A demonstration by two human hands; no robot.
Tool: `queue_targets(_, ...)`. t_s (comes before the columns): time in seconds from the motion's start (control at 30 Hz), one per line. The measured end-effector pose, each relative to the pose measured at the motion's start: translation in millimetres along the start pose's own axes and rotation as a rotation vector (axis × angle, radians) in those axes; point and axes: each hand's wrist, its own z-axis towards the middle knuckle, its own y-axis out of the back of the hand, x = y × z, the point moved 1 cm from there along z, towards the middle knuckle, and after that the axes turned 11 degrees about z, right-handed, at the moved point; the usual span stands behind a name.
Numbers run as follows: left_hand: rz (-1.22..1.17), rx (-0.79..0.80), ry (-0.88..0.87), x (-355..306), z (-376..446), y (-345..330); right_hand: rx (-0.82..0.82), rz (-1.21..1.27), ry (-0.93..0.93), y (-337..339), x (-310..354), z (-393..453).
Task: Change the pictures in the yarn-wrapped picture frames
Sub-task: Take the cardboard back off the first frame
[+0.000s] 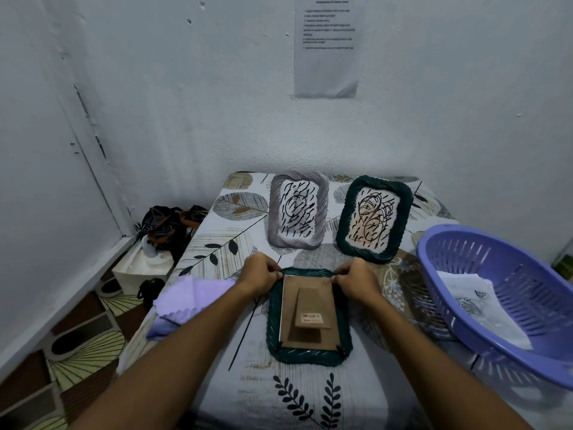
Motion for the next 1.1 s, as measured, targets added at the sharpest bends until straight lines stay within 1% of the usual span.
queue_targets(0.17, -0.004, 0.008, -0.002, -4, -6, 2, 0.018, -0.003, 0.018, 2, 0, 0)
queue_targets(0.3, 0.016, 0.059, 0.026, -12, -11, 2, 0.055, 0.029, 0.006, -1, 4, -8)
queue_targets(0.47, 0.096, 0.103, 0.000, -15, -22, -4, 0.051, -0.154, -0.003, -12, 8, -23)
queue_targets(0.57, 0.130, 0.096, -0.033, -12, -31, -8, 0.054, -0.176, 0.016, -16, 6, -34)
queue_targets(0.83, 0.109, 0.063, -0.104, -12, -71, -6, 0.058, -0.191, 0.079, -9, 2, -76)
queue_targets(0.97, 0.087, 0.072, -0.134, -10, -92, -4, 0.065, -0.220, 0.118, -3, 1, -102)
queue_targets(1.1, 0.075, 0.076, -0.133, -6, -107, -3, 0.087, -0.194, 0.146, 2, -2, -119)
